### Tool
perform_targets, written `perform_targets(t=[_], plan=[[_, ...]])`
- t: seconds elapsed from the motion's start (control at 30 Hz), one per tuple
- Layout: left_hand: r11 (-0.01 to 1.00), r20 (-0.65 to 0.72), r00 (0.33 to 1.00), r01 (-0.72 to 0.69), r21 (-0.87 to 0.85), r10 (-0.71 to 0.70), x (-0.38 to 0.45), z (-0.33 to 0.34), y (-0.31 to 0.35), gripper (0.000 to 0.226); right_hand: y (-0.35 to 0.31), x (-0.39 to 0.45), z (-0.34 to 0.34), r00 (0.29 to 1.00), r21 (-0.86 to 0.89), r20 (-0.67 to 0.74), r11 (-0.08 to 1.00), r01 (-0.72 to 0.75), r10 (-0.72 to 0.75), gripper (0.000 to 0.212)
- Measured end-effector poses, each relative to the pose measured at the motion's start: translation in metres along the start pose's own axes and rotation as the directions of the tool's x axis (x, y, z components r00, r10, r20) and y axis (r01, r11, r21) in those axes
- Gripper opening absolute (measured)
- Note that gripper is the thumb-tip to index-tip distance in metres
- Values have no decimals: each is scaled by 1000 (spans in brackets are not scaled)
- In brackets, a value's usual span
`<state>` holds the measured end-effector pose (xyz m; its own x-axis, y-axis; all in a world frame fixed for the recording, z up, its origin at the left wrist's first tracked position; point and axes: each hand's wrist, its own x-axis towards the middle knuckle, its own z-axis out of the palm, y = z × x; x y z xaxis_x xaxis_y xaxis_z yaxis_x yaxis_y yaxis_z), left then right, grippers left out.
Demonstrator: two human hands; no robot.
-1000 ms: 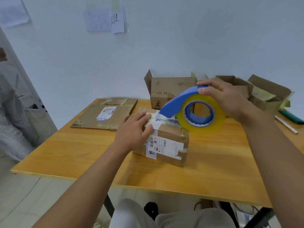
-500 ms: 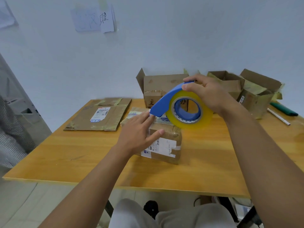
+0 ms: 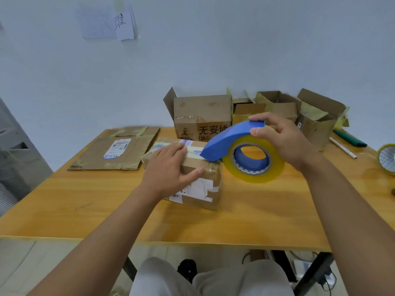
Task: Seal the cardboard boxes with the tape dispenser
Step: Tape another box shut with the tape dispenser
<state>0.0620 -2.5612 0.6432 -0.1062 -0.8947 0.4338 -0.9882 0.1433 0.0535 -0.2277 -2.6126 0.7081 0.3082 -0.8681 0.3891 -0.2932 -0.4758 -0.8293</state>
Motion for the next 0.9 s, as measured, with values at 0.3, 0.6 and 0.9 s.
perform_targets(t=[0.3, 0.6, 0.9], plan=[[992, -75, 993, -101, -73, 95, 8, 14, 19, 92, 10, -8, 21, 992, 90, -123, 996, 14, -3, 31], [976, -62, 984, -173, -132, 166, 16, 17, -1, 75, 18, -27, 41, 985, 115, -174, 993, 38, -18, 35], [994, 11, 994, -107, -21, 107, 7, 6, 13, 81, 26, -76, 10, 985, 117, -172, 993, -6, 27, 42]])
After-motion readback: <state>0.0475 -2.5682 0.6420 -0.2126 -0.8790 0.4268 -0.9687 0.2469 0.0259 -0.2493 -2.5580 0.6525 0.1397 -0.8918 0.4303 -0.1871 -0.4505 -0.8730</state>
